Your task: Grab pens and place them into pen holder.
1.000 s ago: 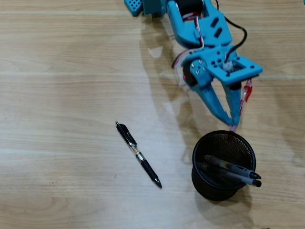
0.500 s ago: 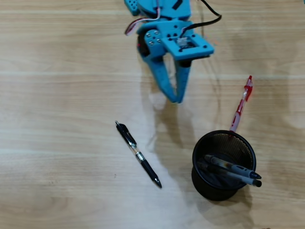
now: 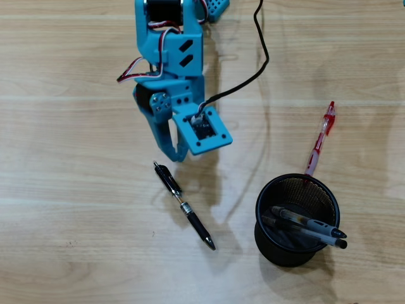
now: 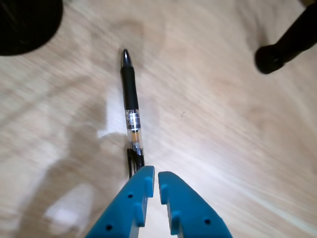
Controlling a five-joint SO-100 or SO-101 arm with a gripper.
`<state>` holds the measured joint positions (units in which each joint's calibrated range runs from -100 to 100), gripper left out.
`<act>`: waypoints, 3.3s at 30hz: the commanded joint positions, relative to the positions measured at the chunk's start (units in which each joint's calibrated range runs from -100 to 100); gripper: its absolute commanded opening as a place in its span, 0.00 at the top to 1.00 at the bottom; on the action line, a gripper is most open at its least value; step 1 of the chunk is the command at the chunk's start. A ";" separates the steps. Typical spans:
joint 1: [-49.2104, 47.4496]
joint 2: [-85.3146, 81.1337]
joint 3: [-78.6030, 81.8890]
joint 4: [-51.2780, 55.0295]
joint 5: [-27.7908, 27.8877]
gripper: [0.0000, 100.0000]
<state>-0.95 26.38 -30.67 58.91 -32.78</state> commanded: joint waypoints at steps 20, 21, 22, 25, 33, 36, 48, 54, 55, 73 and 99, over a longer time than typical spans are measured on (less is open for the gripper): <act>-0.19 18.35 -13.18 0.28 0.09 0.84; -0.64 18.43 -13.18 0.28 0.09 0.82; -0.91 18.43 -13.18 0.28 0.09 0.81; -1.37 18.43 -13.18 0.28 0.04 0.80; -3.09 19.86 -12.91 0.63 -1.59 0.80; -3.18 22.13 -13.27 0.28 -2.30 0.80; -0.55 24.90 -12.55 1.40 -4.38 0.81; -0.46 27.00 -13.27 2.35 -6.01 0.87; -0.55 27.09 -13.27 2.35 -6.26 0.89; -0.64 26.50 -19.04 5.36 -6.82 0.98; -9.81 3.90 -37.42 20.77 -10.22 0.98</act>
<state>-8.89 40.97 -74.17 84.17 -41.87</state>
